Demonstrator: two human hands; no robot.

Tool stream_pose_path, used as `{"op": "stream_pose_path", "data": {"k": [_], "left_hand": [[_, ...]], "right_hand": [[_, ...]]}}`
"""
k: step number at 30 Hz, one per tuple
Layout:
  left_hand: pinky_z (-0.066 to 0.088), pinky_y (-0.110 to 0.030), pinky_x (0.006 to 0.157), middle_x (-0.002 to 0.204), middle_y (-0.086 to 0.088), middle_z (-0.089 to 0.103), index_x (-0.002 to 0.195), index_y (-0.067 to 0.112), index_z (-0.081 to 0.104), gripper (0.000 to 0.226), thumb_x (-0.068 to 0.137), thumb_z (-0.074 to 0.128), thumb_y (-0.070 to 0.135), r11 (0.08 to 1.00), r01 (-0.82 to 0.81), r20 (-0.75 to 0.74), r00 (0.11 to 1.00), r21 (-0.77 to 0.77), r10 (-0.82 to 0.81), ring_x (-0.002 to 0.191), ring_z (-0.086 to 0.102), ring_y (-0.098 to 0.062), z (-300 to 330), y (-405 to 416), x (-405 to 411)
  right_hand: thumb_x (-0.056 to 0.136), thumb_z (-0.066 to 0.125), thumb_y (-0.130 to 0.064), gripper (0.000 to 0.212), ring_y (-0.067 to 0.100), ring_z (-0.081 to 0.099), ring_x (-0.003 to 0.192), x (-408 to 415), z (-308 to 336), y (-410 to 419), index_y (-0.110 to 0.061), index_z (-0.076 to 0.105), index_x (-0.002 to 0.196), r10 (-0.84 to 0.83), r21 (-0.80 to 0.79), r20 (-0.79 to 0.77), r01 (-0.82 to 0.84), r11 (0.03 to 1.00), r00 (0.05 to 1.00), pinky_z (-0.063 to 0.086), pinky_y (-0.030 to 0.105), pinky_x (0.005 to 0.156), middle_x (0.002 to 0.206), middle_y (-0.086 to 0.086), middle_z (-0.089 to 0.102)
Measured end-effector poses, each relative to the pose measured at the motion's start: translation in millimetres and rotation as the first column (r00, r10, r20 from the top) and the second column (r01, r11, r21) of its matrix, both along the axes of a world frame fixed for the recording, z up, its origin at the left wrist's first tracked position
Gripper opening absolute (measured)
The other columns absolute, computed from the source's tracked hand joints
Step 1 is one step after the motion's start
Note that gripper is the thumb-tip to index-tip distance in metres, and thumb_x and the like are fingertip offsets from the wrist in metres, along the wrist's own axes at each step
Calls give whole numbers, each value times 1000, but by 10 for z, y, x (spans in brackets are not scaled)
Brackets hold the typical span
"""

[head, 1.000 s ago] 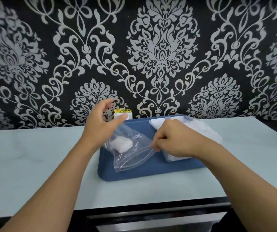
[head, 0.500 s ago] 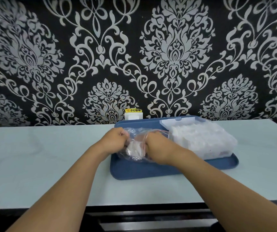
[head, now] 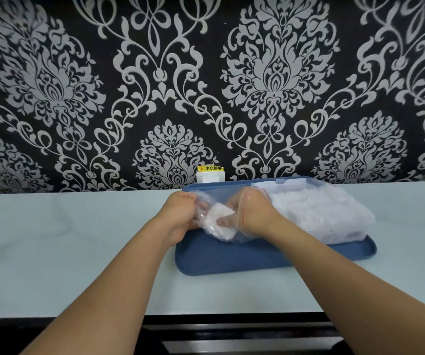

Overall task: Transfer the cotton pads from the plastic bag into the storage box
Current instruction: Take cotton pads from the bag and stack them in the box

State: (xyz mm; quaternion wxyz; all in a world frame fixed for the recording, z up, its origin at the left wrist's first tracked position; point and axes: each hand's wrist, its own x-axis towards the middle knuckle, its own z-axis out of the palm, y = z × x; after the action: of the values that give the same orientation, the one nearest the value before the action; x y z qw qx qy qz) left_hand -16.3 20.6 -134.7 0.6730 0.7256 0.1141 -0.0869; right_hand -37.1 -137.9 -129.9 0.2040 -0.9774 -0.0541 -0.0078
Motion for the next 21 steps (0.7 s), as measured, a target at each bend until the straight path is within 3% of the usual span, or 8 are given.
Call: {"op": "stream_pose_path", "data": {"k": [2, 5, 8, 10, 13, 15, 17, 21], "left_hand": [[59, -38, 57, 89, -16, 69, 93, 0, 67, 35, 102, 33, -2, 998, -40, -26, 999, -43, 39, 66, 66, -26, 27, -38, 7], [60, -39, 58, 91, -17, 69, 85, 1, 68, 35, 98, 35, -7, 993, -79, -51, 996, -86, 75, 68, 67, -27, 37, -101, 33], [62, -42, 67, 98, -17, 71, 92, -5, 67, 30, 101, 38, -5, 980, -66, -82, 995, -187, 51, 77, 70, -27, 71, -168, -8], [60, -43, 69, 96, -17, 70, 86, -5, 65, 30, 102, 39, -5, 963, -57, -99, 995, -263, 31, 76, 69, -25, 106, -223, -52], [59, -33, 53, 86, -15, 67, 86, -6, 65, 31, 102, 38, -4, 953, -75, -83, 995, -293, 53, 60, 64, -18, 138, -283, -81], [58, -29, 50, 86, -12, 70, 97, -3, 68, 32, 99, 36, -6, 974, -133, -35, 991, -183, 129, 57, 67, -18, 116, -259, -38], [63, -35, 65, 91, -12, 74, 103, 5, 70, 36, 96, 36, -7, 972, -234, 35, 971, -39, 235, 71, 72, -24, 54, -163, 67], [55, -34, 66, 105, -15, 69, 111, -1, 62, 25, 98, 43, 9, 836, -321, 178, 947, 446, 269, 85, 66, -28, -78, 81, 226]], "right_hand": [[72, 85, -38, 25, 22, 59, 77, -88, 52, -64, -19, 69, 72, -38, 109, 127, 24, 994, 991, 51, 31, 70, 79, -1, 65], [72, 81, -21, 33, 19, 59, 68, -218, 103, -143, -21, 55, 52, -64, 171, 226, 25, 985, 972, 55, 37, 64, 64, -7, 59], [72, 81, -19, 16, 17, 62, 70, -241, 60, -243, -20, 66, 66, -50, 191, 206, 10, 981, 977, 56, 38, 67, 72, -8, 64], [73, 82, -23, 12, 17, 62, 75, -256, 41, -300, -18, 71, 76, 3, 189, 155, -33, 981, 988, 55, 36, 70, 77, -6, 65], [76, 80, -21, 18, 16, 57, 69, -315, 89, -333, -16, 66, 68, 70, 228, 130, -98, 969, 989, 44, 28, 61, 73, -3, 62], [79, 76, -16, 26, 12, 52, 63, -374, 195, -392, -21, 57, 63, 23, 304, 164, -72, 950, 986, 37, 21, 55, 70, -6, 60], [80, 76, -16, 14, 12, 55, 63, -423, 327, -507, -17, 64, 73, -68, 432, 199, -25, 902, 978, 41, 24, 57, 73, 0, 65], [85, 73, -12, 13, 21, 70, 79, -532, 525, -897, -15, 72, 98, -217, 811, 7, 121, 572, 976, 55, 34, 70, 90, 5, 76]]}}
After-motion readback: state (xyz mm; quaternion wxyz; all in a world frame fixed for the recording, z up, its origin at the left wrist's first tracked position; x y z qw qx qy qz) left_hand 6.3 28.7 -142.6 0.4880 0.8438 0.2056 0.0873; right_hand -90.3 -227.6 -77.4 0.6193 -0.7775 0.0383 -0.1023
